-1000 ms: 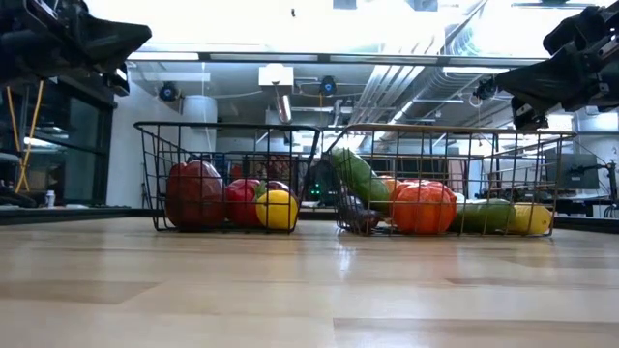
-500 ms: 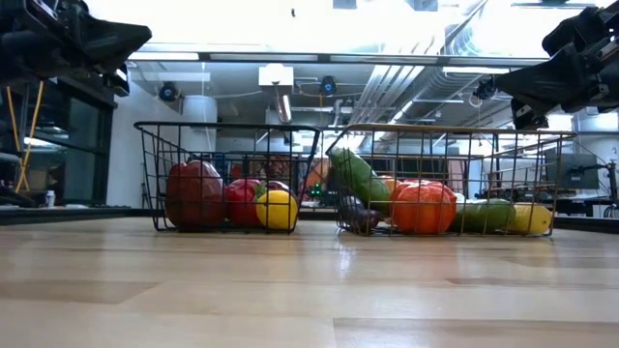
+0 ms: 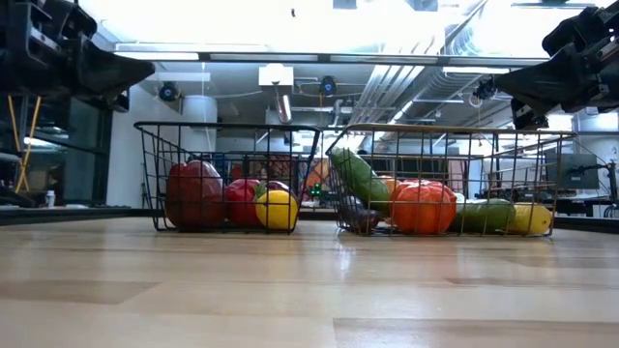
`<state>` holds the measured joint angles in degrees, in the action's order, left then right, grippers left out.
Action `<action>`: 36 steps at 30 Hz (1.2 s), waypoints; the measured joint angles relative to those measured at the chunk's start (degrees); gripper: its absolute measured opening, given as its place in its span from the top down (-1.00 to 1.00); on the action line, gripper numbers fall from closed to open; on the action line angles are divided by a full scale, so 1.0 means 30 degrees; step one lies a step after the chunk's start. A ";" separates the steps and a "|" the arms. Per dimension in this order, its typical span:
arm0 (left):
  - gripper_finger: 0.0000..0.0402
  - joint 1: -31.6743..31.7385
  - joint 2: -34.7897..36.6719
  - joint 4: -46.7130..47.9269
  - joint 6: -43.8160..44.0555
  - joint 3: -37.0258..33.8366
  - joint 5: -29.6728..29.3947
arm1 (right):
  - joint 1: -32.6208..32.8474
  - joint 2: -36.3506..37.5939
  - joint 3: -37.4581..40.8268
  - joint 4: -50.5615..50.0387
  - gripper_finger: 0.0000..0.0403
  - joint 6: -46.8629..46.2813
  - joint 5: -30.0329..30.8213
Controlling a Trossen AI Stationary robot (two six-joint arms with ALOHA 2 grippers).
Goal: Sort produce into baskets
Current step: Return to Home Position
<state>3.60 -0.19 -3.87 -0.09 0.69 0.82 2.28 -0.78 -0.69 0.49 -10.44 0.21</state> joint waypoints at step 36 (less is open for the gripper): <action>1.00 0.0066 -0.0066 0.1155 0.2985 0.0015 -0.0508 | 0.0000 -0.0007 0.0007 -0.0003 1.00 0.0000 0.0003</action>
<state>3.79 -0.38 -0.40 8.86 0.73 -0.70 2.28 -0.80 -0.67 0.48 -10.44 0.22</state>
